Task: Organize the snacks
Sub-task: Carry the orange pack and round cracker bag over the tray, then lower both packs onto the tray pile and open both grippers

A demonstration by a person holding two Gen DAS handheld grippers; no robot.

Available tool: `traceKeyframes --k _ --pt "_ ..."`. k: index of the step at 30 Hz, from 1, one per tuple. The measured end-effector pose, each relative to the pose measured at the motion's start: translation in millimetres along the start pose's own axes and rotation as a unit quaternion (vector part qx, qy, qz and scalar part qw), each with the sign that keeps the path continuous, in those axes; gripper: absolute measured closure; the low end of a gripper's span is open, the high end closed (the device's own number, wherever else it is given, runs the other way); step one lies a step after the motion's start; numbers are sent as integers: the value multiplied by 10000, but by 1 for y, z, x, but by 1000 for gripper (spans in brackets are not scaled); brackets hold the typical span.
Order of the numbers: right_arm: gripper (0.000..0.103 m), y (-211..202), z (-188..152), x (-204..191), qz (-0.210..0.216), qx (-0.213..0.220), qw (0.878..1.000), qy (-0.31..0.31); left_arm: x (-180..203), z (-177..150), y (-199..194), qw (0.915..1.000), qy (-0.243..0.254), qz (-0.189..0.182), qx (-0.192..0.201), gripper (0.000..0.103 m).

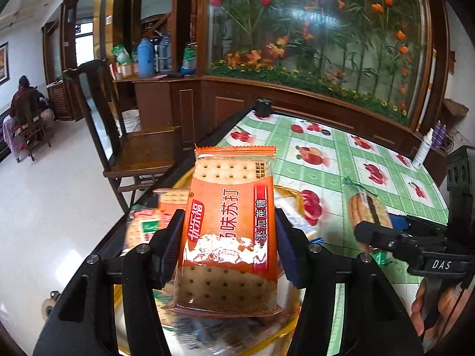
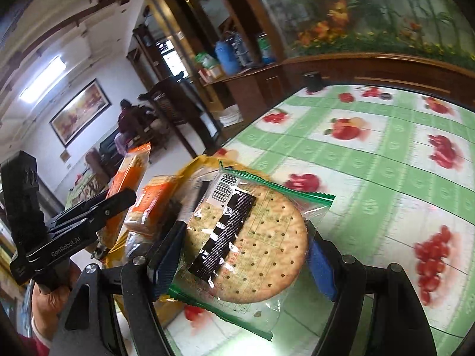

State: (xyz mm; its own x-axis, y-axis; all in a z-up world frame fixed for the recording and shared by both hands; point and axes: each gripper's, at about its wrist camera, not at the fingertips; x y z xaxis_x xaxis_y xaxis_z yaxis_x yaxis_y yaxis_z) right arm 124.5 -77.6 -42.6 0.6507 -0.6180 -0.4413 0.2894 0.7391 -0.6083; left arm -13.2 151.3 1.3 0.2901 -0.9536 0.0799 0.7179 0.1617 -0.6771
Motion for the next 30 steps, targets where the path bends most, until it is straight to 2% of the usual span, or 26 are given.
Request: traceKeyframes --k 8,14,20,30 --pt "26 36 17 -52 149 -226 9983 -507 -26 -8 0 9997 -217 52 -53 46" --pt "26 64 28 -86 64 -330 9959 -842 -40 -13 3 9995 -283 98 -121 46" --pt "26 83 39 -103 -289 -410 9930 -1072 -46 -15 3 9993 -325 88 -146 46" --pt "26 109 56 -112 -508 -507 9912 -1113 -49 -14 13 9992 -322 59 -241 46"
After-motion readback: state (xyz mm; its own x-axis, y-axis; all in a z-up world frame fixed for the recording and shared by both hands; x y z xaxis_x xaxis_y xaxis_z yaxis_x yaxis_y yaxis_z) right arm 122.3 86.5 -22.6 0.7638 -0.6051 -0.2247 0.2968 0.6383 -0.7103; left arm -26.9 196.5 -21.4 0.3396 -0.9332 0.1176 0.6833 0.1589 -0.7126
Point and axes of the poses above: each gripper's, at about its wrist camera, not at the fingertips, and y roughly the way its jaws point, x to its right, z to its top, and after that the axes turned 6 degrees about -x, right-handed
